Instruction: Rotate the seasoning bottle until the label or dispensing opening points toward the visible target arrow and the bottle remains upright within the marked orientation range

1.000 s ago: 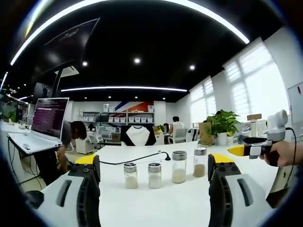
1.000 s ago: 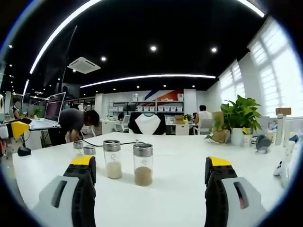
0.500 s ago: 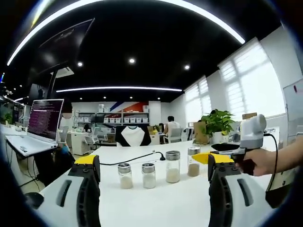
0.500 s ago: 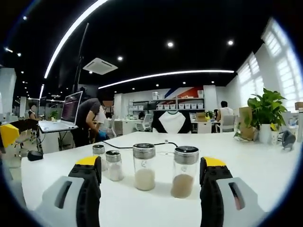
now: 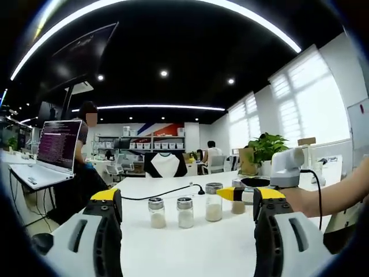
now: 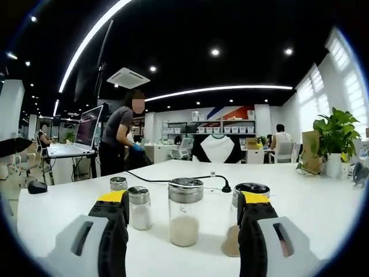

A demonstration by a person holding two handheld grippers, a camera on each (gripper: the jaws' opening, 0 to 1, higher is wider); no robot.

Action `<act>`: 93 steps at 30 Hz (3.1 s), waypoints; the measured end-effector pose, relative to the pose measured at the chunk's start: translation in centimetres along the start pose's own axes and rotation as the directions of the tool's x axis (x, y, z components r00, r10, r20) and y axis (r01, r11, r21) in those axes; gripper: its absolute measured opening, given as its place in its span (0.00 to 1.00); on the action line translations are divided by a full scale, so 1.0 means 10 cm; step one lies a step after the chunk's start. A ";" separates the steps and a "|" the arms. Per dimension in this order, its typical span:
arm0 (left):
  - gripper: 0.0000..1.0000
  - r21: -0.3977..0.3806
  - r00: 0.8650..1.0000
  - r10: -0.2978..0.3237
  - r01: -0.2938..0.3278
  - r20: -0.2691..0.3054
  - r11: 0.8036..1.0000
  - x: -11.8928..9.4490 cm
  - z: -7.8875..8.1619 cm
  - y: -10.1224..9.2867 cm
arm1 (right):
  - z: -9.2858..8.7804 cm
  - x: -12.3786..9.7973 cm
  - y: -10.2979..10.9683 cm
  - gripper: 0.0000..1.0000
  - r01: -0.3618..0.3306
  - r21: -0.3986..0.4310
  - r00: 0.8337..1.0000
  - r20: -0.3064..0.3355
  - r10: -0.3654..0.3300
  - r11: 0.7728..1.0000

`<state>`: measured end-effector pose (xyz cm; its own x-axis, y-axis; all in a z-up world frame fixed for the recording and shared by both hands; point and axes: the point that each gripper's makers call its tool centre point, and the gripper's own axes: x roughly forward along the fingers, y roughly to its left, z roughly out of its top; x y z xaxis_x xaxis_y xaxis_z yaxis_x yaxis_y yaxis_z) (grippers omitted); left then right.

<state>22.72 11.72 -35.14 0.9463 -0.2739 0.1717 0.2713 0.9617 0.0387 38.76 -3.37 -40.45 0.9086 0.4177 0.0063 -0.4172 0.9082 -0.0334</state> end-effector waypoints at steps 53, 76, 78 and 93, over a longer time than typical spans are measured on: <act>0.99 -0.021 1.000 -0.023 0.023 -0.014 1.000 0.02 -0.07 -0.09 | -0.42 0.59 -0.08 0.39 0.001 -0.021 0.981 -0.195 -0.005 1.000; 1.00 -0.057 0.999 -0.040 0.038 -0.032 0.998 0.07 -0.11 -0.13 | -0.45 0.02 0.05 0.39 0.013 -0.017 0.973 -0.229 -0.017 1.000; 1.00 -0.058 0.998 -0.050 0.048 -0.034 0.997 0.08 -0.12 -0.17 | -0.46 -0.09 0.05 0.39 0.042 -0.021 0.972 -0.232 -0.046 0.999; 0.99 -0.059 0.996 -0.075 0.072 -0.050 0.996 0.07 -0.18 -0.26 | -0.50 -0.60 0.08 0.39 0.087 -0.018 0.970 -0.227 -0.089 0.996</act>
<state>23.02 8.98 -36.90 0.9309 -0.3455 0.1186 0.3488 0.9372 -0.0074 33.07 -5.24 -45.51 0.9228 0.3177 -0.2180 -0.3358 0.9406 -0.0505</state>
